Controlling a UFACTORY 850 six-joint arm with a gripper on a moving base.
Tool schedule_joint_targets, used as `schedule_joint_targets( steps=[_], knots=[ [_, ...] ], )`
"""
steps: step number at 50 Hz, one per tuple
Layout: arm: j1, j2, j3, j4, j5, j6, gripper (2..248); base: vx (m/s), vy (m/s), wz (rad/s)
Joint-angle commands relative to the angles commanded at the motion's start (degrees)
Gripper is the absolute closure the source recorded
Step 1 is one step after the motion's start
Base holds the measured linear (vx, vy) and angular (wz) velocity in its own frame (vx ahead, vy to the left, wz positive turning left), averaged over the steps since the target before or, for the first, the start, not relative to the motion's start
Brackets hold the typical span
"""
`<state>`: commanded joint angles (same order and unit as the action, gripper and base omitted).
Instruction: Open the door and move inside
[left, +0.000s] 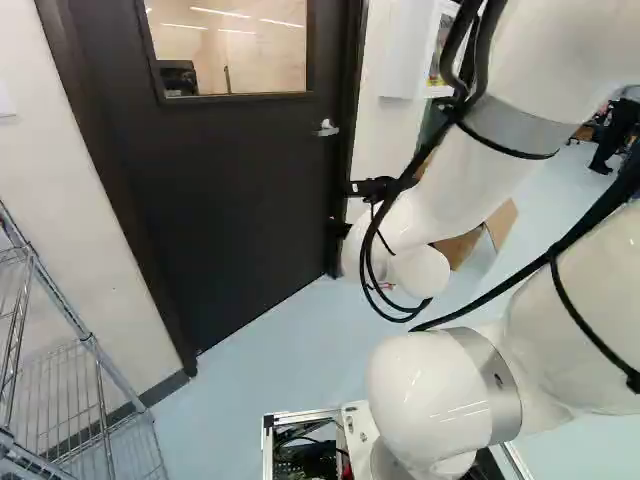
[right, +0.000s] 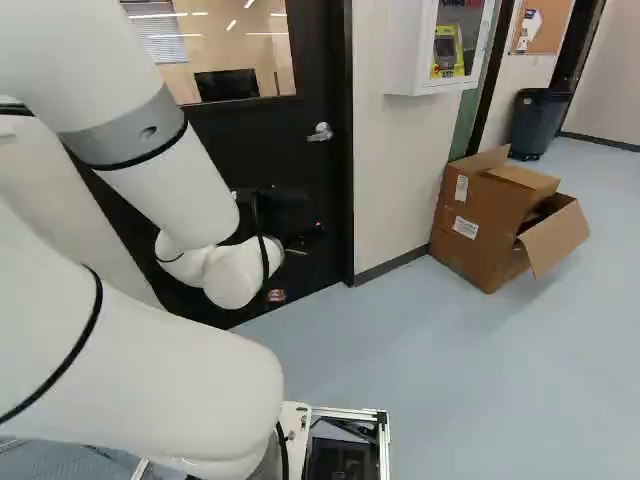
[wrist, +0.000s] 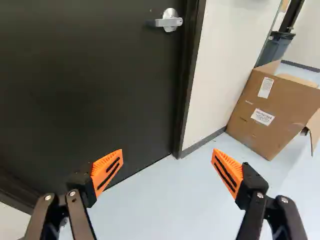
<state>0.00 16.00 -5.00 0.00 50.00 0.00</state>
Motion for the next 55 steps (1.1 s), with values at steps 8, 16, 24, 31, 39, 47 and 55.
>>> schedule_joint_targets(
  steps=[8, 16, 24, 31, 39, 47, 55],
  knots=[
    [0.0, 0.0, 0.0, 0.0, 0.0, 0.0, 3, 0.045, -0.039, 0.180],
    [0.0, 0.0, 0.0, 0.0, 0.0, 0.0, 3, 0.050, -0.043, 0.185],
    [0.0, 0.0, 0.0, 0.0, 0.0, 0.0, 3, 0.055, -0.041, 0.177],
    [0.0, 0.0, 0.0, 0.0, 0.0, 0.0, 3, 0.068, -0.046, 0.201],
    [0.0, 0.0, 0.0, 0.0, 0.0, 0.0, 3, 0.070, -0.046, 0.198],
    [0.0, 0.0, 0.0, 0.0, 0.0, 0.0, 3, 0.071, -0.045, 0.184],
    [0.0, 0.0, 0.0, 0.0, 0.0, 0.0, 3, 0.070, -0.047, 0.091]
  ],
)
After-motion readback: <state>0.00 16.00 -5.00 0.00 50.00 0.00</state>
